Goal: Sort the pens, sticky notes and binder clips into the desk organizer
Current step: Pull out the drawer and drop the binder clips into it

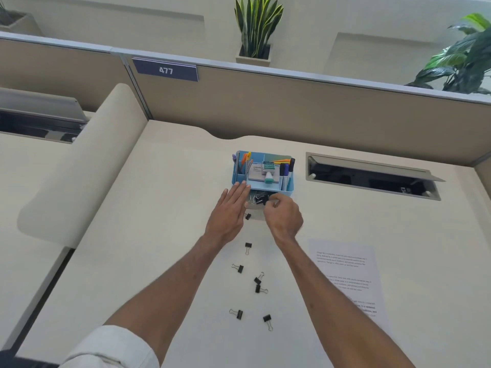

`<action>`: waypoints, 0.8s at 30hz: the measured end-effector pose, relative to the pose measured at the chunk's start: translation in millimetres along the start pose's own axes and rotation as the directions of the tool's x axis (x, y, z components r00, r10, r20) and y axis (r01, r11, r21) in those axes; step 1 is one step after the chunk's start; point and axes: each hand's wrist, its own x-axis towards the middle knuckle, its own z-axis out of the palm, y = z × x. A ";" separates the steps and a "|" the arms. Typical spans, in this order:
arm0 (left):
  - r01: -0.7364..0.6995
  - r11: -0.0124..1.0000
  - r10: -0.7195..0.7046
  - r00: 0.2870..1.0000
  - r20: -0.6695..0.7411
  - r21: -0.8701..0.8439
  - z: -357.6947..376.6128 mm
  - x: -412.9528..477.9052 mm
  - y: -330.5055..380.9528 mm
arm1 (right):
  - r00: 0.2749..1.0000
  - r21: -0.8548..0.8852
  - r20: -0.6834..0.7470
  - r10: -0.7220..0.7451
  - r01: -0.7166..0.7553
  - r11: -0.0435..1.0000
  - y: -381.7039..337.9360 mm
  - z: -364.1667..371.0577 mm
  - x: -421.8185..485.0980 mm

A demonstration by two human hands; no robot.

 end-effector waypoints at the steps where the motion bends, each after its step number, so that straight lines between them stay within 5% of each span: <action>1: 0.004 1.000 -0.004 1.000 0.004 -0.005 0.0 -0.1 0.3 | 1.000 -0.028 0.025 -0.019 0.020 0.999 0.1 0.3 0.9; 10: 0.001 1.000 -0.001 1.000 0.010 0.003 -1.4 -0.7 -0.4 | 0.973 -0.079 0.156 -0.169 0.183 0.980 -5.6 5.4 7.8; 13: 0.000 1.000 0.000 1.000 0.013 0.013 -0.8 -1.0 -1.3 | 0.982 -0.001 0.083 -0.167 0.168 0.986 2.1 4.3 7.8; 17: -0.003 1.000 0.003 1.000 0.008 0.007 0.7 -1.3 -1.9 | 0.993 0.251 -0.048 0.109 -0.094 0.964 16.9 3.9 -1.9; 20: 0.002 1.000 -0.002 1.000 0.006 -0.006 2.1 -1.9 -1.1 | 0.890 0.477 0.054 0.453 -0.422 0.771 27.4 3.1 -5.1; 24: 0.007 1.000 -0.007 1.000 0.006 -0.002 2.5 -1.4 -0.2 | 0.739 0.671 0.452 0.500 -0.651 0.355 21.3 3.7 -8.0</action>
